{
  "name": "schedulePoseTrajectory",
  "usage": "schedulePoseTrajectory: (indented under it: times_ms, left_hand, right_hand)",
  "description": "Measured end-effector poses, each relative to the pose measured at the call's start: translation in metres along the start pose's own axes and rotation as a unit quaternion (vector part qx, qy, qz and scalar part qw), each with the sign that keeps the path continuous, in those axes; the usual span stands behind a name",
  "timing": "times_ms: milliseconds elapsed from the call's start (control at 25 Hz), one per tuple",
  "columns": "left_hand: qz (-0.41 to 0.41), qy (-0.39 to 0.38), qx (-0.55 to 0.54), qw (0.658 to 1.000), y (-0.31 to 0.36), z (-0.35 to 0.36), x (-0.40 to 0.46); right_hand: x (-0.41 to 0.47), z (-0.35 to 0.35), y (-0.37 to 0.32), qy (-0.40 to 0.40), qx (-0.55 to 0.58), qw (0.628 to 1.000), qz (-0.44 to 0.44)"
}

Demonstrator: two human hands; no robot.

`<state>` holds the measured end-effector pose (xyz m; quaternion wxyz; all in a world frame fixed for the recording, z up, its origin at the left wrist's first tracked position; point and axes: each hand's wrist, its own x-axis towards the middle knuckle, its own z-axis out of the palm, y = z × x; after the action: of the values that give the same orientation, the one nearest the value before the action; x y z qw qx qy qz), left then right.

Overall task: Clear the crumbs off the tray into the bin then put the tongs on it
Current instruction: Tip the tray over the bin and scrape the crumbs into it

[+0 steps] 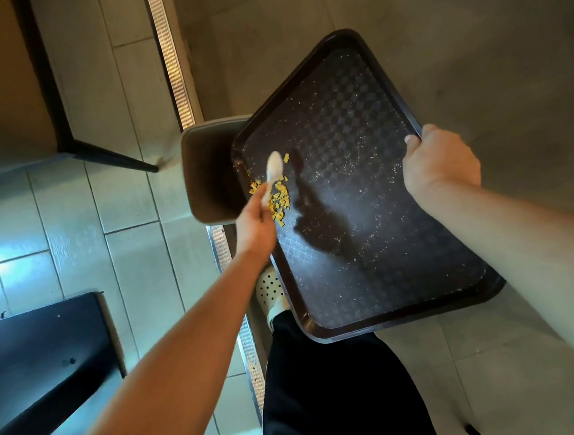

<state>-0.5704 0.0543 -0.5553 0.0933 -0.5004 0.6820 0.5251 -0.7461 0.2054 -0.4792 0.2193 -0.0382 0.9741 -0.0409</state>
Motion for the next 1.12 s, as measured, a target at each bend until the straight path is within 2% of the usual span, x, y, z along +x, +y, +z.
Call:
schedulePoseTrajectory:
  times_ms: [120,360,440,600,720,960,1120]
  left_hand:
    - [-0.009,-0.031,-0.022,0.999,0.007,0.017,-0.005]
    - [-0.102,0.046,0.021,0.993,-0.012,-0.007,0.009]
    - [-0.057,0.036,0.047,0.997,-0.024,-0.016,0.005]
    - [0.07,-0.065,0.105,0.99,-0.055,-0.008,-0.027]
    - [0.036,-0.079,0.122,0.989,-0.07,0.0,-0.042]
    - [-0.074,0.013,0.116,0.99,-0.065,-0.009,-0.011]
    - [0.02,-0.003,0.126,0.992,-0.063,-0.019,-0.014]
  right_hand:
    - [-0.001,0.002,0.0,0.002,0.0,1.0,0.011]
    - [-0.005,0.004,0.0,-0.003,0.002,1.0,0.021]
    - [-0.007,0.004,-0.002,-0.007,0.002,1.0,0.025]
    - [-0.006,0.005,-0.004,-0.009,0.001,1.0,0.021]
    - [-0.005,0.005,-0.005,-0.009,0.002,1.0,0.016]
    - [-0.005,0.005,-0.005,-0.006,0.002,1.0,0.014]
    - [-0.005,0.004,-0.005,-0.009,-0.001,1.0,0.02]
